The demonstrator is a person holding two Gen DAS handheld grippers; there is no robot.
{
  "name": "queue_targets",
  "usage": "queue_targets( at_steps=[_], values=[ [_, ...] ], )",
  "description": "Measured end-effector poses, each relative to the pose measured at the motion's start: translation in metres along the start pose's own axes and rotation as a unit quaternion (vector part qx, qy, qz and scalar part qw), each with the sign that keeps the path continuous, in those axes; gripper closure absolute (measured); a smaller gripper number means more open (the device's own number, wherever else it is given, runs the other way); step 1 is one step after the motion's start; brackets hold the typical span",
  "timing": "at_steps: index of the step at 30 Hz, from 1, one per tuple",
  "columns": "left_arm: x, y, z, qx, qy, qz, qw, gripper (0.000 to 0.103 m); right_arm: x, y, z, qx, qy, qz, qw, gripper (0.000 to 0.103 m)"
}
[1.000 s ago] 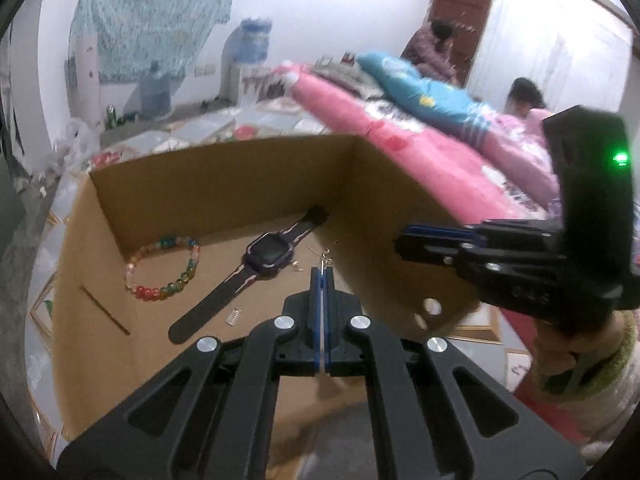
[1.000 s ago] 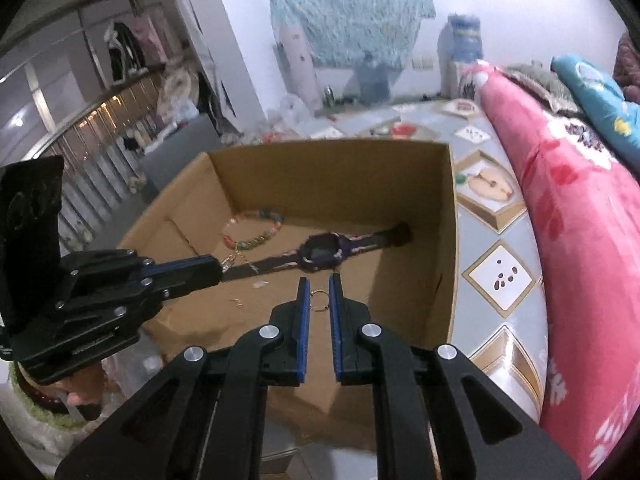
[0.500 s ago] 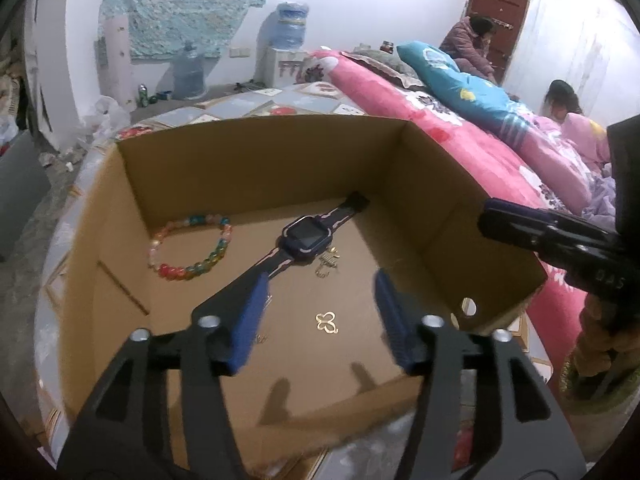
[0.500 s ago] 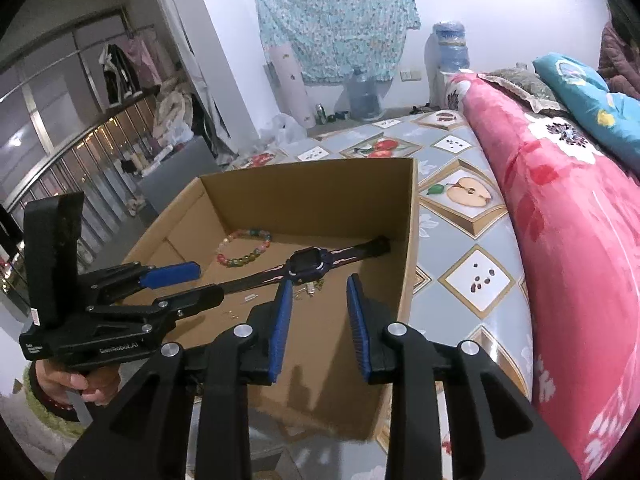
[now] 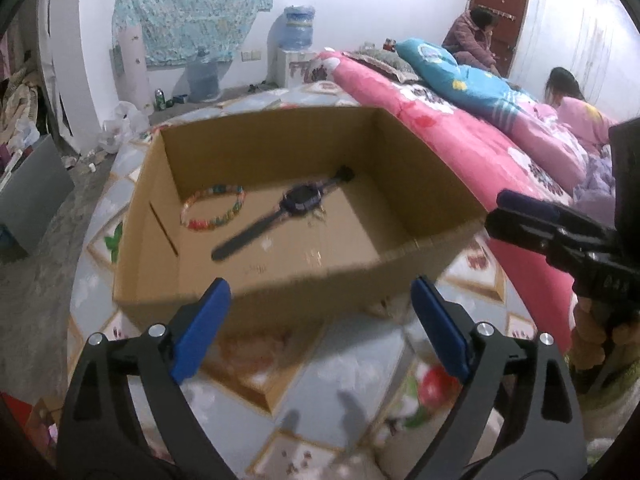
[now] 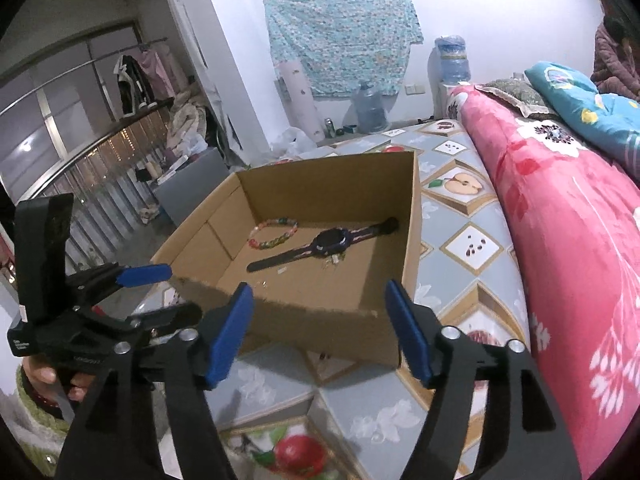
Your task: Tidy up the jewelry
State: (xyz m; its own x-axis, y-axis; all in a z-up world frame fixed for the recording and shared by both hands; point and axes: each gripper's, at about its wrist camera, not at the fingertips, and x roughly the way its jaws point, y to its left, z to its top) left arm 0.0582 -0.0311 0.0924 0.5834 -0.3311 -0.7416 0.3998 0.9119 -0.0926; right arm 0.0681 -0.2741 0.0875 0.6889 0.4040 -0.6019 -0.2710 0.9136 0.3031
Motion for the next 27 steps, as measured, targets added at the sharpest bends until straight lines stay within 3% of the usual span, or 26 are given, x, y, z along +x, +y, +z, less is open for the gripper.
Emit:
queue_targets(
  at_steps=[6, 15, 27],
  values=[
    [0.006, -0.017, -0.036, -0.002, 0.053, -0.003, 0.9986, 0.013, -0.009, 0.005, -0.018, -0.016, 0.010, -0.025, 1.000, 0.024],
    [0.036, -0.029, -0.074, -0.039, 0.129, -0.023, 0.9906, 0.013, 0.004, -0.010, -0.039, 0.008, 0.067, -0.056, 0.996, 0.023],
    [0.049, -0.030, -0.079, -0.050, 0.147, -0.014, 0.9878, 0.013, 0.022, -0.019, -0.055, 0.029, 0.110, -0.067, 0.991, 0.023]
  ],
)
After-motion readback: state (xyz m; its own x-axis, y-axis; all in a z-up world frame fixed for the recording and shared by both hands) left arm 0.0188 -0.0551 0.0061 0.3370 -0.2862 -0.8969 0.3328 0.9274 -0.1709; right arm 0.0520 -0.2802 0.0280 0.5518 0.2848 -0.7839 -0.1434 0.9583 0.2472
